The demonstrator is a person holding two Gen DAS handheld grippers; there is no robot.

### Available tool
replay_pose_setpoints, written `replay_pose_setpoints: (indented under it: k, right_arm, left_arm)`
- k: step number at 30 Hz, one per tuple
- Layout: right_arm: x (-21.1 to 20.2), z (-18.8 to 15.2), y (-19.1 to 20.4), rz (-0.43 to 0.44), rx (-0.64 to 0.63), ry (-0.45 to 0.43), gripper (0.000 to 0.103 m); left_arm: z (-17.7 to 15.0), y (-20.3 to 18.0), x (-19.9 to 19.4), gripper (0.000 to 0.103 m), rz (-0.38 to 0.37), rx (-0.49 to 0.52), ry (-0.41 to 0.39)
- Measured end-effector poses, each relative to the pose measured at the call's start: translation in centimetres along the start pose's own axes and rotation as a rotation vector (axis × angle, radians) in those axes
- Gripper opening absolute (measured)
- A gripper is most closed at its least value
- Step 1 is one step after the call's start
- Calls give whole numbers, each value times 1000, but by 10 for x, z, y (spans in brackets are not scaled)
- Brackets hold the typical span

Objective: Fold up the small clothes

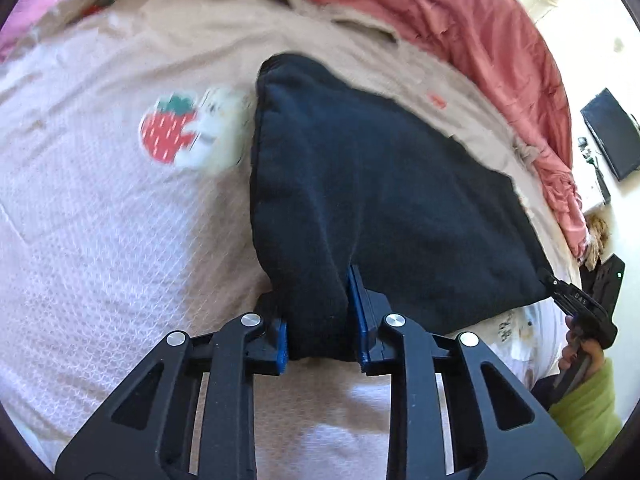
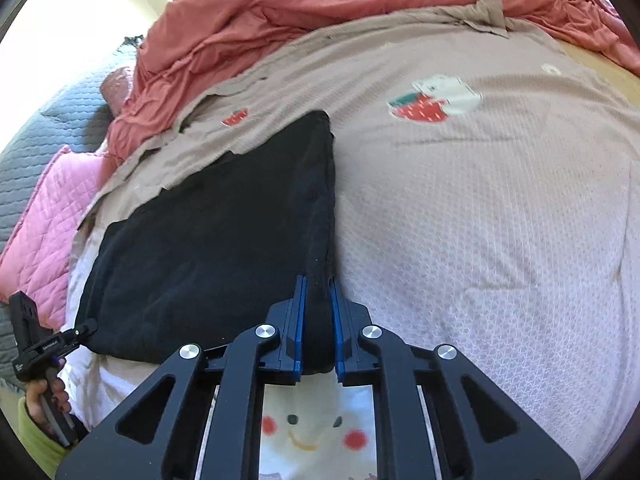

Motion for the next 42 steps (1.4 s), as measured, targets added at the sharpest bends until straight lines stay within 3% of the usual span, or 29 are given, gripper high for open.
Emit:
replay_pose_setpoints:
  k: [4, 9, 11, 14, 16, 17, 23, 27, 31, 37, 42]
  right_arm:
    - [12, -3, -5, -41, 6, 1, 13]
    - [18, -2, -6, -68, 5, -22, 16]
    - [18, -1, -5, -72, -2, -31, 16]
    - [19, 0, -4, -73, 0, -41, 17]
    - [20, 2, -4, -75, -1, -44, 17]
    - [21, 2, -4, -75, -1, -43, 17]
    - [20, 6, -3, -78, -14, -48, 16]
    - [23, 5, -5, -85, -19, -43, 16]
    - [24, 5, -6, -105, -25, -43, 17]
    - [15, 5, -4, -171, -66, -81, 32]
    - [-11, 8, 6, -190, -113, -174, 46]
  left_arm:
    - [-1, 15, 4, 24, -44, -73, 10]
    - [5, 14, -11, 28, -46, -57, -43]
    - [6, 13, -11, 35, -50, -61, -43]
    - [6, 12, -4, 36, -71, -76, -40]
    - [7, 8, -1, 33, -62, -64, -45]
    - [6, 6, -1, 19, -47, -51, -42]
    - [0, -5, -17, 12, 18, 2, -24]
    - [-8, -4, -19, 12, 70, 43, -24]
    - [-7, 6, -8, 14, 49, 2, -7]
    - [-3, 7, -13, 24, 71, 26, -14]
    - [9, -10, -45, 23, 157, 135, -140]
Point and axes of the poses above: each gripper's, at about its wrist camera, not at the fingertips, and x roughly the way its jaws point, y to its left, z to its top, the point moved 4 cm from there along x, roughly the way its jaws point, and after that the axes turned 7 degrees about x, right-handed, at the moved point
